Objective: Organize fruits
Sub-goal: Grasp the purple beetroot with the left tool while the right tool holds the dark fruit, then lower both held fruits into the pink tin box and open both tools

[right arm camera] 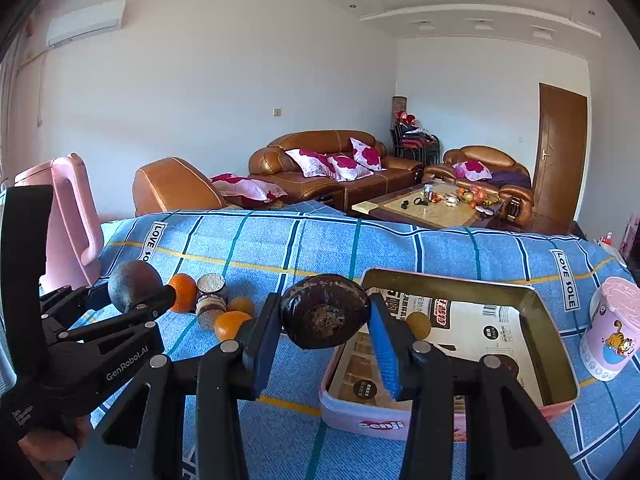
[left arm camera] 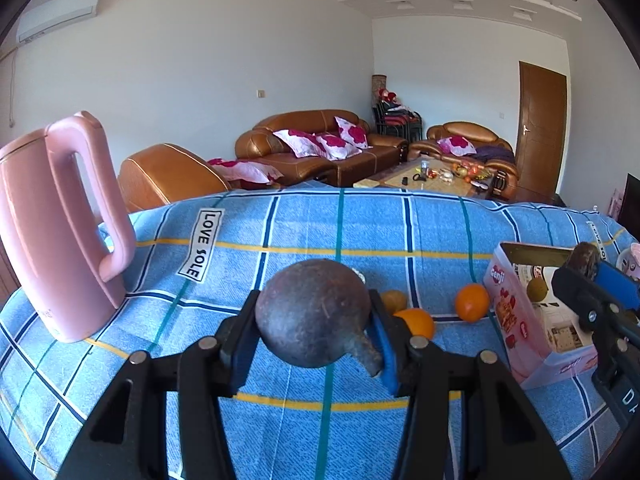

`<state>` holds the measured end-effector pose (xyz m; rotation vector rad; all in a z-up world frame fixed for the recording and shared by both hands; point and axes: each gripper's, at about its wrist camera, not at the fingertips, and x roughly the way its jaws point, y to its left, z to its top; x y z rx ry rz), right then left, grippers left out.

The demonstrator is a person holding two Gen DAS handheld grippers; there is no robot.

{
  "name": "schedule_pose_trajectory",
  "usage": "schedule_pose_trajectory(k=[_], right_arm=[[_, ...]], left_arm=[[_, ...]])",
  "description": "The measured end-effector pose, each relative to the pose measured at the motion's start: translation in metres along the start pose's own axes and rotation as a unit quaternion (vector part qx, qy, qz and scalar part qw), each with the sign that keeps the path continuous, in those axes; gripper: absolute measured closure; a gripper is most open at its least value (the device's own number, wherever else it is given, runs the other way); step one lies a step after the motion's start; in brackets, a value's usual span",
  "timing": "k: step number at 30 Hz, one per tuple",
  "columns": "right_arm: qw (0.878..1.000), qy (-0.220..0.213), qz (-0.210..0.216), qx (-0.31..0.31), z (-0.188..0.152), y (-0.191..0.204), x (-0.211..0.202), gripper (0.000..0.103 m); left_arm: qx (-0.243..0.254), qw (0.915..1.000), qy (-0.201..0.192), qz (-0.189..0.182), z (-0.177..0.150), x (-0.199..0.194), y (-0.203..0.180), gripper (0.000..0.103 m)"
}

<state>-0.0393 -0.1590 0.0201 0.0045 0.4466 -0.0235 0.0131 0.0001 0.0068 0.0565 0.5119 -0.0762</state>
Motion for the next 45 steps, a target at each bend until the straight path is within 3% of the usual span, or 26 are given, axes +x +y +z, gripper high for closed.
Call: schedule_pose_trajectory(k=[13,35,45], right_arm=[[1.000,-0.013,0.005,0.012,0.004,-0.021,-0.009,0.057],[0.996,-0.022,-0.066,0.049,0.005,-0.119,-0.018,0.058],[0.991,-0.023,-0.102,0.087,0.007,-0.174,-0.024,0.058]], left_arm=[[0.002,0.9994,-0.021,0.027,-0.004,-0.010,-0.017,0.051],[0.018,0.9991,-0.021,-0.031,-0.005,-0.018,-0.086,0.051],[0.050,0.9946,-0.025,-0.087,0.001,-0.021,-0.140,0.051]])
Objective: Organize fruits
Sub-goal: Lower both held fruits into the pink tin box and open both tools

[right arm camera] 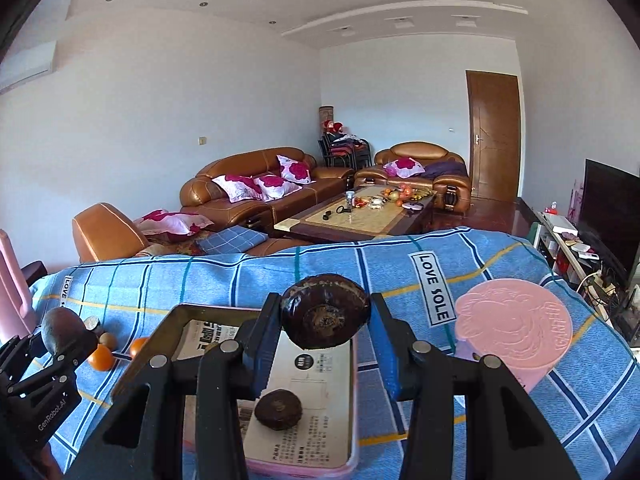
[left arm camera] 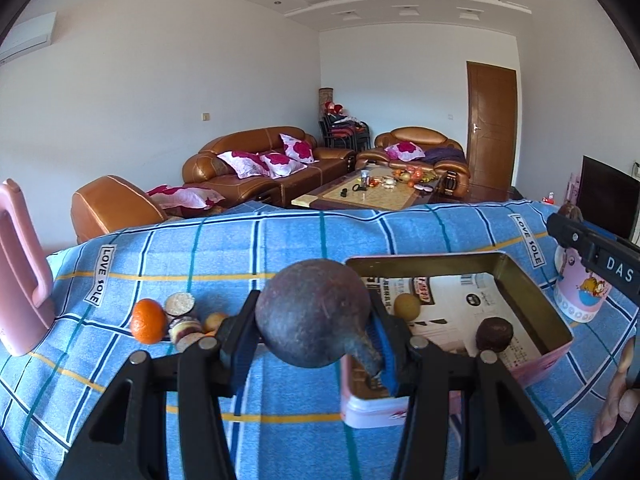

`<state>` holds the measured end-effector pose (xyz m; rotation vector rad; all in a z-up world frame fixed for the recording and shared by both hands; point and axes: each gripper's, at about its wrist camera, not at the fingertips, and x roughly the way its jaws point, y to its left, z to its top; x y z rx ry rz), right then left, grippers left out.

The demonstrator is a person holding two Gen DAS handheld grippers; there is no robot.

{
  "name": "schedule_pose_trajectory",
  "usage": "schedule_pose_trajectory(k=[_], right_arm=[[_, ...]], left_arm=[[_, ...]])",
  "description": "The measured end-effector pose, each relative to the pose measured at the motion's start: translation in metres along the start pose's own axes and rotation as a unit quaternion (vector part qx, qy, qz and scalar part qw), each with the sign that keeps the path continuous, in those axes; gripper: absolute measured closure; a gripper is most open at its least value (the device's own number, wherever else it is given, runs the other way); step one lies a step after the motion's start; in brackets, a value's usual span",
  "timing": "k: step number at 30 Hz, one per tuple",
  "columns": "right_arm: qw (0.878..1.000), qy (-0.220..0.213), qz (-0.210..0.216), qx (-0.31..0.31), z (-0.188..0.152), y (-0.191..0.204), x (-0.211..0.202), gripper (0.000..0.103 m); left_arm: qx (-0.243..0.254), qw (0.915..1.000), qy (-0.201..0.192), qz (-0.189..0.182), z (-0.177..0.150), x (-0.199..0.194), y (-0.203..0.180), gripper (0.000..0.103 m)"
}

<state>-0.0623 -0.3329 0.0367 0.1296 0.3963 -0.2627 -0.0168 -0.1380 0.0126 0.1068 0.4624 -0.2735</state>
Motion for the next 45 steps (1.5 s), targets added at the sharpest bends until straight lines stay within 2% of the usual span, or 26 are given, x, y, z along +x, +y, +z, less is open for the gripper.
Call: schedule_pose_trajectory(k=[5,8,11,23,28,33,35,37,41,43,45], right_arm=[[0.999,0.029,0.000,0.016,-0.003,-0.014,0.017,0.058],[0.998,0.059,0.012,0.021,-0.008,-0.014,0.030,0.058],[0.998,0.070,0.010,0.003,-0.011,-0.006,0.036,0.057],[0.992,0.113,0.014,-0.046,-0.024,0.018,0.054,0.057],[0.991,0.130,0.031,-0.029,-0.026,0.014,0.059,0.057],[0.990,0.130,0.039,-0.023,-0.026,0.014,0.057,0.057],[0.990,0.131,0.048,-0.018,-0.026,0.014,0.056,0.053],[0.990,0.128,0.055,-0.014,-0.025,0.015,0.055,0.040],[0.992,0.113,0.057,-0.014,-0.023,0.016,0.049,0.035],[0.994,0.096,0.059,-0.004,-0.019,0.013,0.042,0.035],[0.996,0.066,0.061,0.011,-0.014,0.008,0.031,0.035]], left_arm=[[0.015,0.9991,0.020,-0.033,0.003,0.012,-0.035,0.051],[0.027,0.9984,0.032,-0.038,0.002,0.018,-0.051,0.051],[0.032,0.9974,0.049,-0.041,0.002,0.025,-0.059,0.051],[0.033,0.9922,0.106,-0.057,-0.004,0.042,-0.062,0.051],[0.030,0.9915,0.113,-0.059,-0.004,0.045,-0.060,0.051],[0.026,0.9906,0.121,-0.058,-0.005,0.048,-0.058,0.050],[0.023,0.9904,0.124,-0.057,-0.005,0.049,-0.057,0.050],[0.023,0.9901,0.126,-0.057,-0.006,0.049,-0.057,0.050],[0.024,0.9905,0.124,-0.054,-0.006,0.048,-0.057,0.050],[0.025,0.9920,0.114,-0.048,-0.005,0.045,-0.058,0.045],[0.028,0.9935,0.102,-0.041,-0.003,0.041,-0.058,0.024]])
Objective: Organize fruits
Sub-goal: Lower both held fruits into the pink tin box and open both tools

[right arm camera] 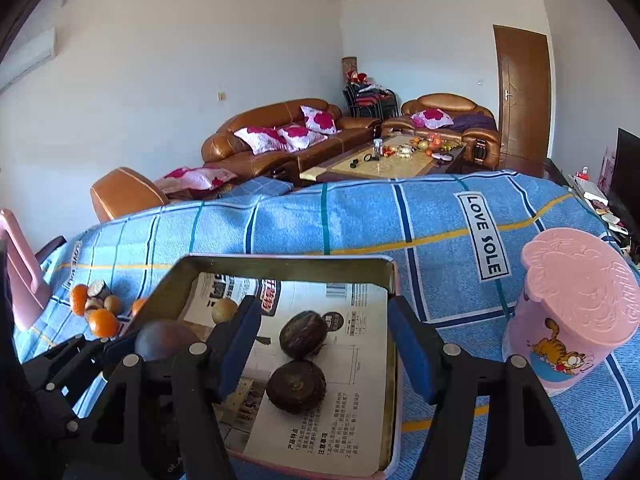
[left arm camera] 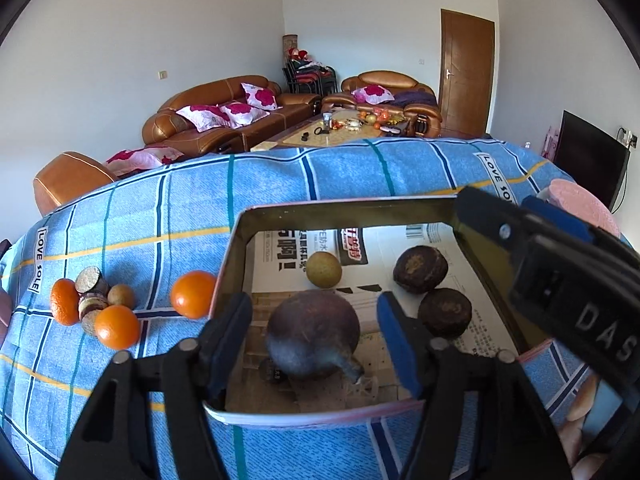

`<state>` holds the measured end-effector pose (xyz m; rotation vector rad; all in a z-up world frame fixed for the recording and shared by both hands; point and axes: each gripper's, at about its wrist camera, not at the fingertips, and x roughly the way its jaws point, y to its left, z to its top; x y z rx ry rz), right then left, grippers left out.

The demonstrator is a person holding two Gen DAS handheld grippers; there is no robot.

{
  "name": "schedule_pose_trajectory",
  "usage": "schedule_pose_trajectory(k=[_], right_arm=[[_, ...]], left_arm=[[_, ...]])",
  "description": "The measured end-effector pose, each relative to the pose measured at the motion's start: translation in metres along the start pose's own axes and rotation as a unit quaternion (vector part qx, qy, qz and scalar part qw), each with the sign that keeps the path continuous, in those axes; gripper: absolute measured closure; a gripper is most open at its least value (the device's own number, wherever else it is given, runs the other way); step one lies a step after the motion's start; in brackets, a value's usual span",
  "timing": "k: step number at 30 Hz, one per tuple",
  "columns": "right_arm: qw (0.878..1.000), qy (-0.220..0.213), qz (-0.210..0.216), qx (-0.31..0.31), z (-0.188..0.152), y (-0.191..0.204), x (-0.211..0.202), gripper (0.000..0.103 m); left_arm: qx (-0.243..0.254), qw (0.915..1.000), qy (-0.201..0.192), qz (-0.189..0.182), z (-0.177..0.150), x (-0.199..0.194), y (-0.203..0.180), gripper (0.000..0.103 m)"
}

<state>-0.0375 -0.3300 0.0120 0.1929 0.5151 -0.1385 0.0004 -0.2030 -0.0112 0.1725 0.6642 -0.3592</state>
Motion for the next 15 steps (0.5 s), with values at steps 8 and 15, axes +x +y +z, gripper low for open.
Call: schedule_pose_trajectory(k=[8,15], right_arm=[[0.998,-0.046,-0.044,0.026,0.007,-0.011,-0.014,0.015],[0.995,-0.068,-0.068,0.042,0.007,-0.020,-0.022,0.015]], left_arm=[[-0.001,0.9952,-0.096,0.021,-0.001,-0.035,0.004,0.002],[-0.034,0.9917,-0.111,0.055,0.007,-0.040,0.027,0.000]])
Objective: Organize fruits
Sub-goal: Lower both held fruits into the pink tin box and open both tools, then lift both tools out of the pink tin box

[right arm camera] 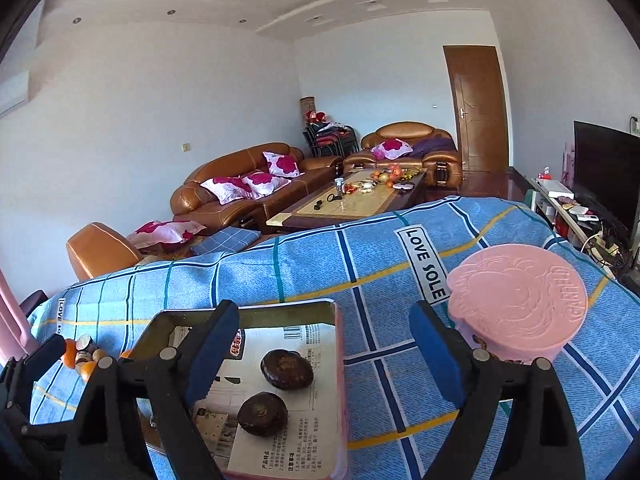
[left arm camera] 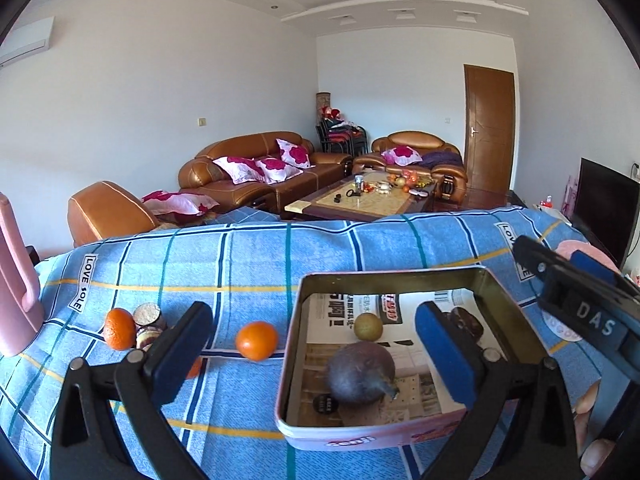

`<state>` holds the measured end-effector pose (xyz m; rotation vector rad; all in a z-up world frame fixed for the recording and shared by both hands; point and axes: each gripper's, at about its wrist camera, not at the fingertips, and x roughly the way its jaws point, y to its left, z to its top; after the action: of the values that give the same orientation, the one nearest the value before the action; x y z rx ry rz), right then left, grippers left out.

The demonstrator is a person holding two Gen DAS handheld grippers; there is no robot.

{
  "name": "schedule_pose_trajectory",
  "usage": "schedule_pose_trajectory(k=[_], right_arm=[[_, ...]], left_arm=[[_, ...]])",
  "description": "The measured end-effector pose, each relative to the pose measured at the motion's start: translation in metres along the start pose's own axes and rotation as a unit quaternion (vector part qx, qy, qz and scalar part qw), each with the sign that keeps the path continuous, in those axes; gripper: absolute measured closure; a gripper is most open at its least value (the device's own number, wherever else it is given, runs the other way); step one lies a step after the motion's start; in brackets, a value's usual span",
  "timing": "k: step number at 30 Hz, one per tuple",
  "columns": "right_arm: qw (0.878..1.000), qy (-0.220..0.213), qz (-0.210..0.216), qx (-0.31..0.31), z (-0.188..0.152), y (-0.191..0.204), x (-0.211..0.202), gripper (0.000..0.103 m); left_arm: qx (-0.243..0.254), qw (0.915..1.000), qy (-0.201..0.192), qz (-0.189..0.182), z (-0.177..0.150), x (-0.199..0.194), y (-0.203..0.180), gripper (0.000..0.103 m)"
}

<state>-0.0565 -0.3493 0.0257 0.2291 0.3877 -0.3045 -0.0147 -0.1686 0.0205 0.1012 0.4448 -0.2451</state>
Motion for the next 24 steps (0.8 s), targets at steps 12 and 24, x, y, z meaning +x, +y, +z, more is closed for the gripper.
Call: schedule_pose_trajectory(k=[12,24], right_arm=[[0.997,-0.062,-0.017,-0.050,-0.008,0.019,-0.019,0.015],[0.996,-0.053,-0.032,-0.067,-0.016,0.032,-0.027,0.015]], left_arm=[[0.033,0.9976,-0.019,0.058,-0.011,-0.007,0.017,0.000],[0.029,0.9982,-0.005,0.051,-0.017,-0.014,0.039,0.000]])
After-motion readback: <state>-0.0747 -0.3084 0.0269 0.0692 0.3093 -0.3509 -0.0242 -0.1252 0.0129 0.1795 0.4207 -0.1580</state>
